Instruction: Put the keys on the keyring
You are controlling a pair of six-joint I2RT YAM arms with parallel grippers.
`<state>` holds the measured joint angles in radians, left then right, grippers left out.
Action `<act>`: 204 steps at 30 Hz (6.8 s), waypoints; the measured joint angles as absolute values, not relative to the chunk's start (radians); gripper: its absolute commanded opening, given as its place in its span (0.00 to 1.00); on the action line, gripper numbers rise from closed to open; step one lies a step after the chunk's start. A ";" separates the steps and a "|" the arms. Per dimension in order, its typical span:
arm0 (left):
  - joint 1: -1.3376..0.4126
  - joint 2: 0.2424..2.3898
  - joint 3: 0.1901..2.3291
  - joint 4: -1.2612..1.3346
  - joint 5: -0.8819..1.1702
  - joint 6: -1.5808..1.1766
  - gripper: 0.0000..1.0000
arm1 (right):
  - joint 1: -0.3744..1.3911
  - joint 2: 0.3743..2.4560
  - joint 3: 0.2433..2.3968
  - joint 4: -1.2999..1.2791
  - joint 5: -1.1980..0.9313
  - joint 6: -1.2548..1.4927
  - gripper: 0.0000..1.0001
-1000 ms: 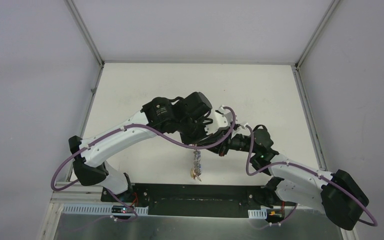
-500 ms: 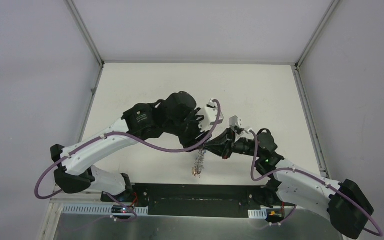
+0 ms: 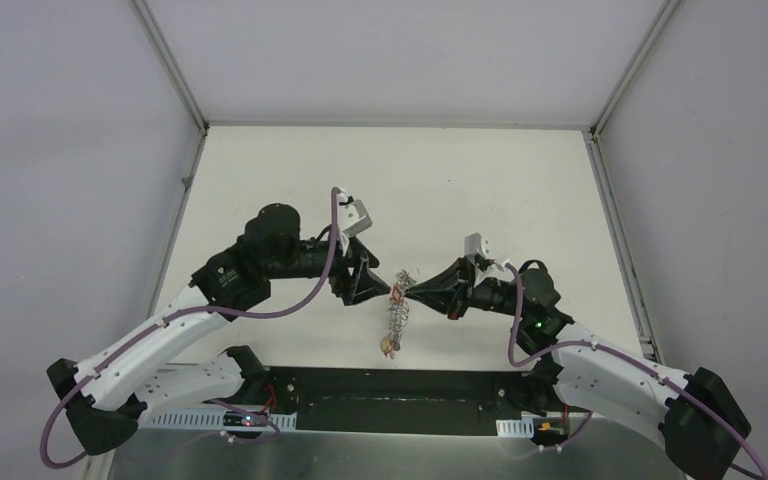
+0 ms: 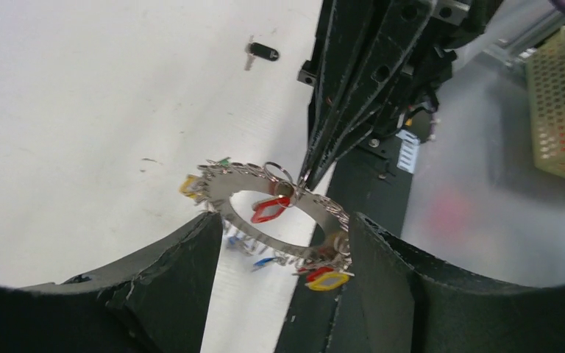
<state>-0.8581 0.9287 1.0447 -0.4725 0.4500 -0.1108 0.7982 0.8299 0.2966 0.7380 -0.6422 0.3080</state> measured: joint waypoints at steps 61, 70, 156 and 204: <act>-0.770 0.966 0.777 -0.032 0.816 -0.191 0.00 | 0.799 0.746 0.280 0.764 -0.545 0.331 0.78; -0.787 1.010 1.052 -0.471 0.737 -0.007 0.00 | 0.799 0.710 0.280 0.734 -0.530 0.325 0.77; -0.906 1.077 1.260 -0.733 0.305 -0.103 0.80 | 0.939 1.026 0.401 0.850 -0.617 0.278 0.00; -0.816 0.692 0.795 -0.630 0.233 -1.319 0.49 | 0.939 0.966 0.358 0.795 -0.583 0.259 0.00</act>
<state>-0.8162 0.6918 0.7948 -0.6304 0.2325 -1.3193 0.9386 0.9665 0.3584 0.7948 -0.5827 0.2592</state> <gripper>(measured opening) 0.473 0.006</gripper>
